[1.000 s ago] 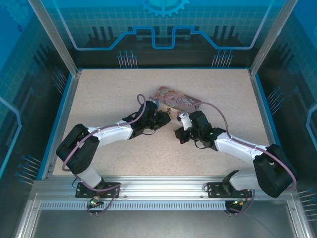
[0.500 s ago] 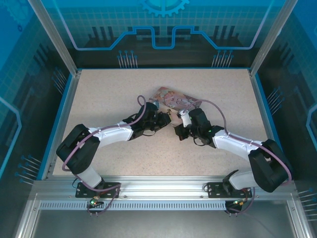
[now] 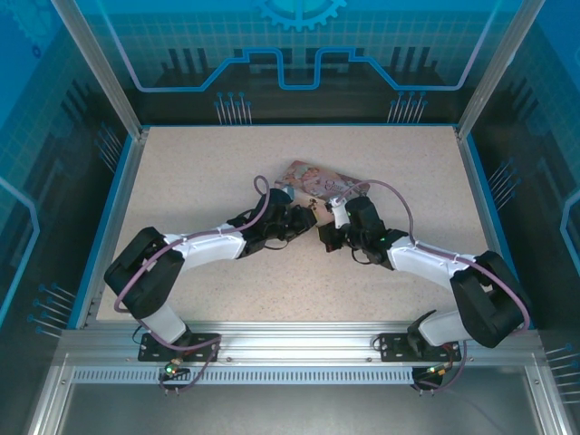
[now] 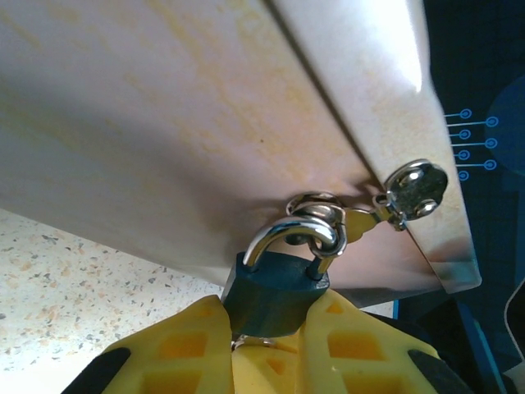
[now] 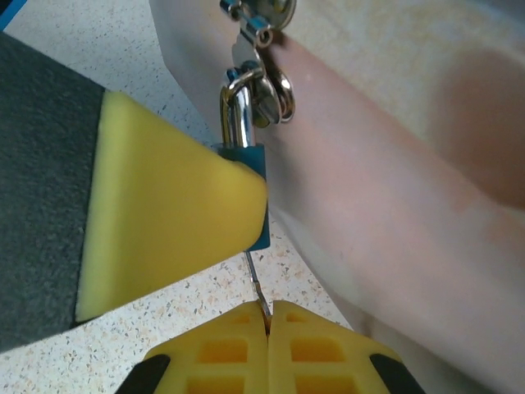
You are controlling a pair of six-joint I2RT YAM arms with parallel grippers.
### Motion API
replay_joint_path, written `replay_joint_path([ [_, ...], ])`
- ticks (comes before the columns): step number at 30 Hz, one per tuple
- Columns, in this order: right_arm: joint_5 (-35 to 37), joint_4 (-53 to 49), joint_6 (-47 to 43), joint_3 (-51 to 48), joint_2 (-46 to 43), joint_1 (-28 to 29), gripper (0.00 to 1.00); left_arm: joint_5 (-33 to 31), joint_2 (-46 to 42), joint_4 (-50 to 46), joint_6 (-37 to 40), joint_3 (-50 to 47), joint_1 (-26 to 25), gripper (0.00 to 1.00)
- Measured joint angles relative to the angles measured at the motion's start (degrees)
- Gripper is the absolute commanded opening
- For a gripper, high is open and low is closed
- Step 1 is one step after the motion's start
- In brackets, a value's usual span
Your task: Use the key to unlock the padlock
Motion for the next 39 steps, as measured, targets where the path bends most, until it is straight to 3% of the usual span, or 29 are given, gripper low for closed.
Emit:
replay_joint_path([
  [39,-1.92,7.39,2.34,-4.79,-1.95,-1.14,0.0,0.0,0.15,0.76,-0.48,-0.04,-0.22,0.04],
])
